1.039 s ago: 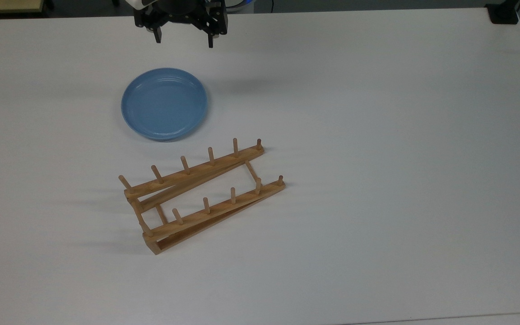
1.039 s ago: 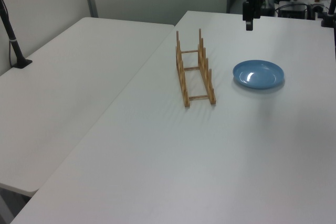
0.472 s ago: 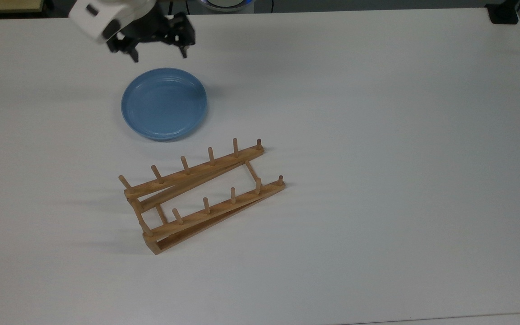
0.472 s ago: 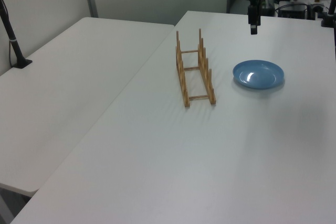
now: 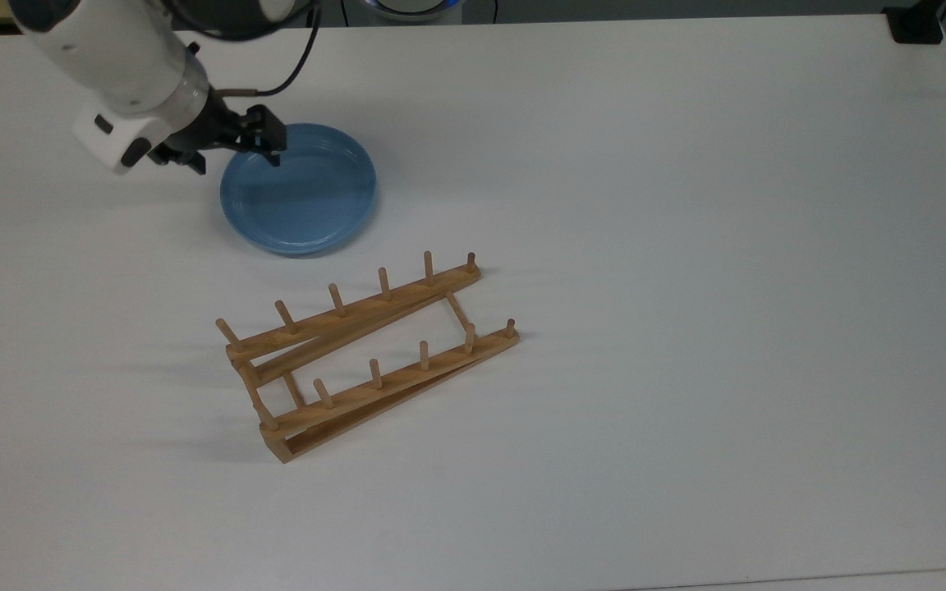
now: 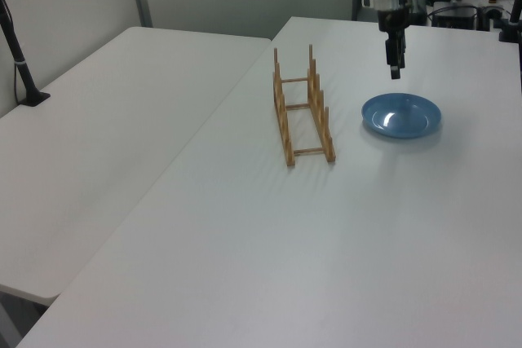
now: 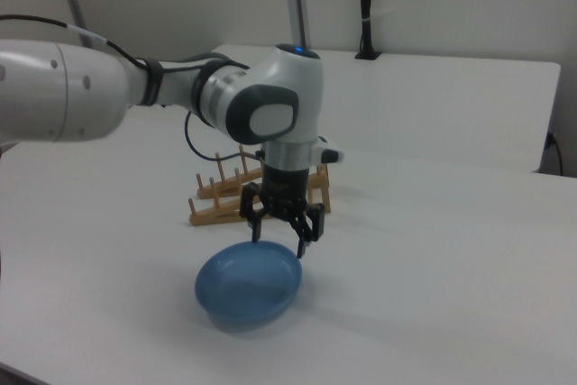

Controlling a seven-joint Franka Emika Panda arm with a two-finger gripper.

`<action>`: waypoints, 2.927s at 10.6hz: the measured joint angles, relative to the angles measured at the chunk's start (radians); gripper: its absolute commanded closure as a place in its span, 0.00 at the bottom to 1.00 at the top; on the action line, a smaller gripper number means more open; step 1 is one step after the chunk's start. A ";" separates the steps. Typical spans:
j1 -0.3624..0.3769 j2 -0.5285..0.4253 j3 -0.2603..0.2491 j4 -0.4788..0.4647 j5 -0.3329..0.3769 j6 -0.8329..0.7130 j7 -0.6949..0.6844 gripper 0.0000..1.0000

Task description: Place plate in plate rack

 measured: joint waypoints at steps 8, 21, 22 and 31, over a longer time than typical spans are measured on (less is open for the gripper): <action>-0.020 0.097 -0.006 -0.018 0.001 0.092 -0.113 0.39; -0.015 0.117 -0.008 -0.028 0.001 0.157 -0.152 1.00; -0.014 0.105 -0.008 -0.009 0.001 0.157 -0.152 1.00; 0.039 -0.086 -0.035 0.081 0.001 0.089 -0.203 0.01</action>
